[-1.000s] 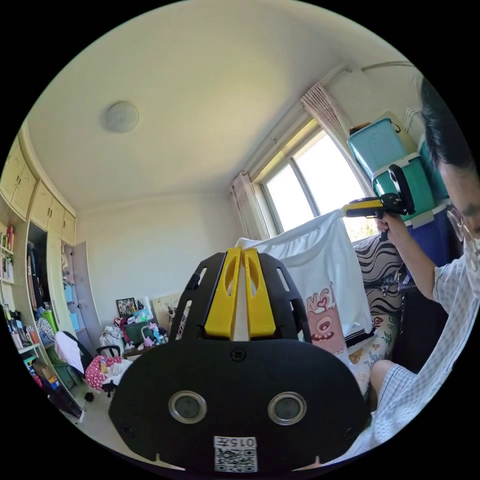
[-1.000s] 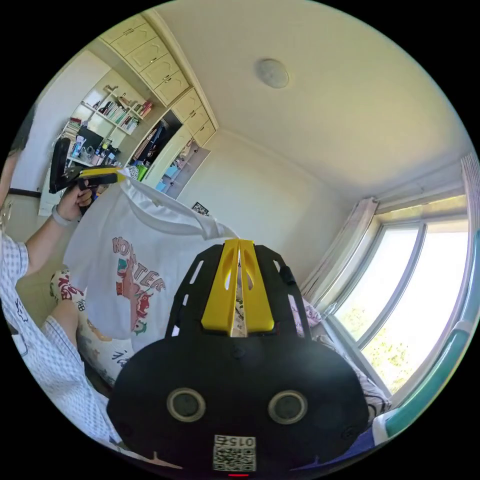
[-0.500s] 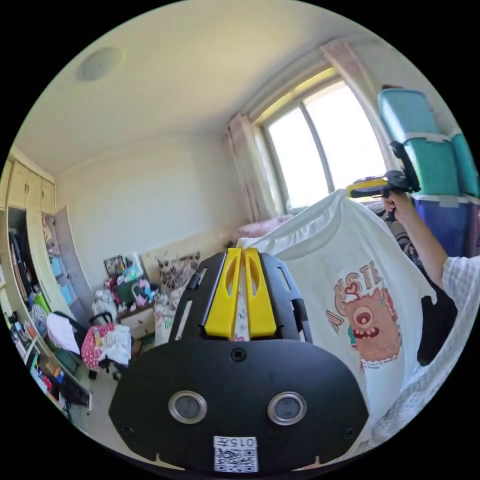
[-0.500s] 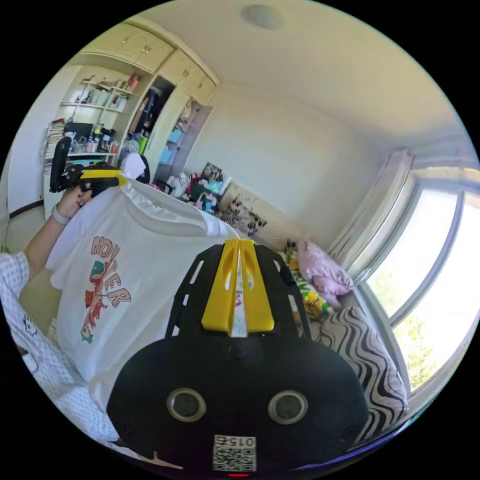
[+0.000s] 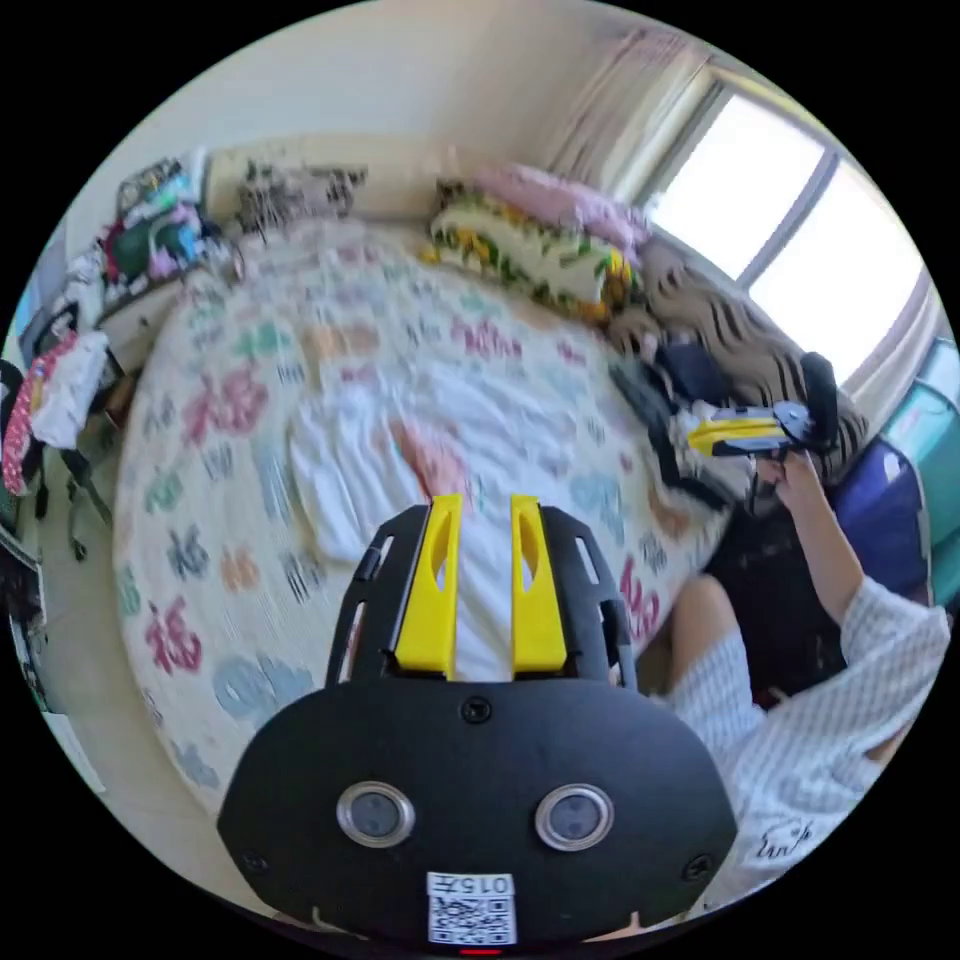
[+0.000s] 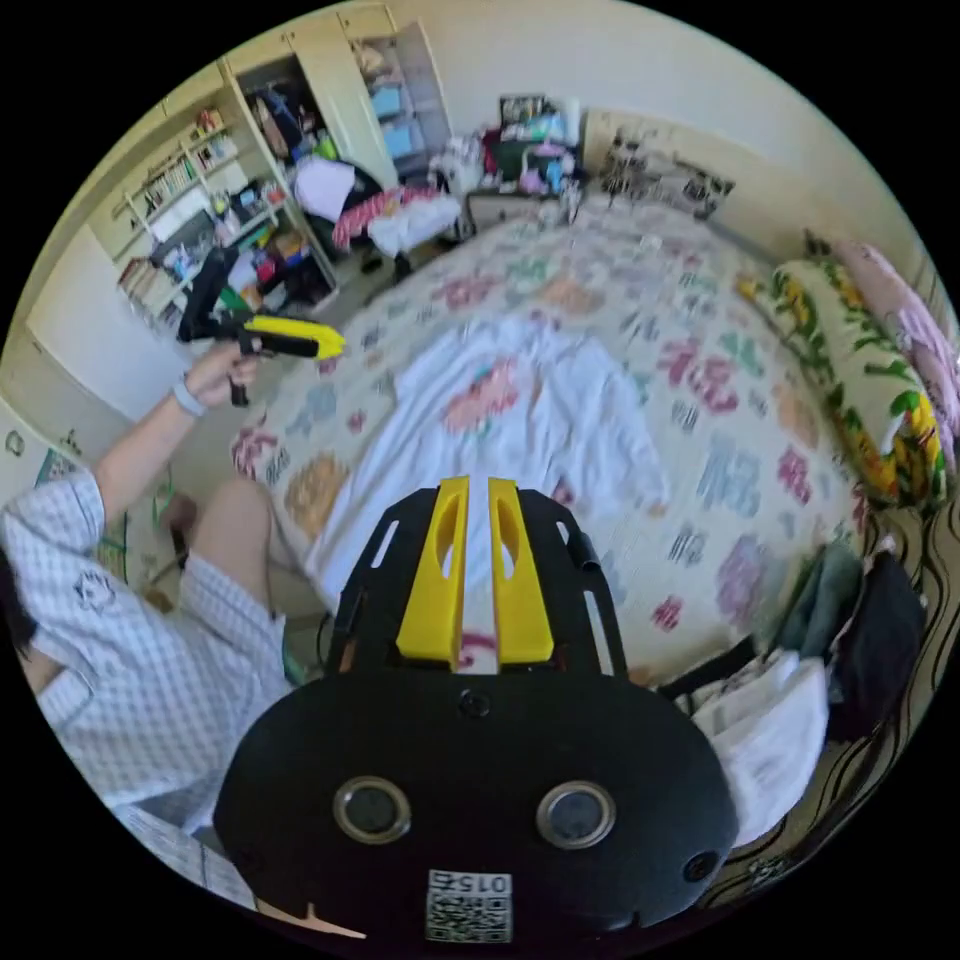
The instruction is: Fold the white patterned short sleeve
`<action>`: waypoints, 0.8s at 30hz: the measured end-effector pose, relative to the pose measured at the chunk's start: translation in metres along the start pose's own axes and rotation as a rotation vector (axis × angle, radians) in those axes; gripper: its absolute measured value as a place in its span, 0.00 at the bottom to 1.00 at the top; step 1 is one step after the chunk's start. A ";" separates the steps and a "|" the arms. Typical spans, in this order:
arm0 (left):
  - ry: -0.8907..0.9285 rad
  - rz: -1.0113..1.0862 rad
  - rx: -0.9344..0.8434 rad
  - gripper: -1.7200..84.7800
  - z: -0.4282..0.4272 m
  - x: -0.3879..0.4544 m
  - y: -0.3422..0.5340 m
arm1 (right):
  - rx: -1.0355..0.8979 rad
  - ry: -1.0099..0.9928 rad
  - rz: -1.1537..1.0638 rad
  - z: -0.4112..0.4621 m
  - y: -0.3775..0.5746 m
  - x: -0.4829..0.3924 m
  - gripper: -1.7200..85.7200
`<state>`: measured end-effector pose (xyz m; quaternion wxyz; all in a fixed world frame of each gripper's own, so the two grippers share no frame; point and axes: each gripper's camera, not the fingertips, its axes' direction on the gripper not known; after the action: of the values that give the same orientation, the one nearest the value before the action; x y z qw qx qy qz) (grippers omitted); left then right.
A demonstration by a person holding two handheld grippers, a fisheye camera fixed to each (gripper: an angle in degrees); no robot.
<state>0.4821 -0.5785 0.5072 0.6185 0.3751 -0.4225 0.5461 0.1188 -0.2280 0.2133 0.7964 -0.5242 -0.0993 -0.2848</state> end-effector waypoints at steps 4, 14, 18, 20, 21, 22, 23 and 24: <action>0.166 -0.088 -0.361 0.12 0.094 -0.023 0.185 | -0.262 -0.165 0.045 0.101 0.100 -0.004 0.09; 0.225 -0.415 -0.481 0.11 0.188 -0.005 0.360 | -0.375 -0.094 -0.040 0.202 0.128 -0.040 0.12; 0.202 -0.464 -0.473 0.05 0.192 -0.026 0.373 | -0.407 0.010 -0.092 0.220 0.132 -0.023 0.06; 0.215 -0.482 -0.468 0.02 0.190 -0.038 0.382 | -0.397 -0.032 -0.013 0.215 0.135 -0.002 0.04; 0.231 -0.494 -0.463 0.02 0.188 -0.042 0.385 | -0.383 -0.045 0.013 0.212 0.137 0.005 0.04; 0.257 -0.516 -0.439 0.01 0.182 -0.048 0.390 | -0.342 -0.073 0.067 0.202 0.143 0.019 0.03; 0.258 -0.525 -0.391 0.01 0.167 -0.052 0.393 | -0.283 -0.111 0.131 0.188 0.151 0.034 0.03; 0.254 -0.522 -0.363 0.01 0.158 -0.053 0.394 | -0.248 -0.135 0.165 0.179 0.155 0.042 0.03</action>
<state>0.0704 -0.6953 0.5157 0.8418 0.2834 -0.3220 0.3278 0.2651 -0.0381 0.1892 0.7379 -0.6427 -0.0733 -0.1926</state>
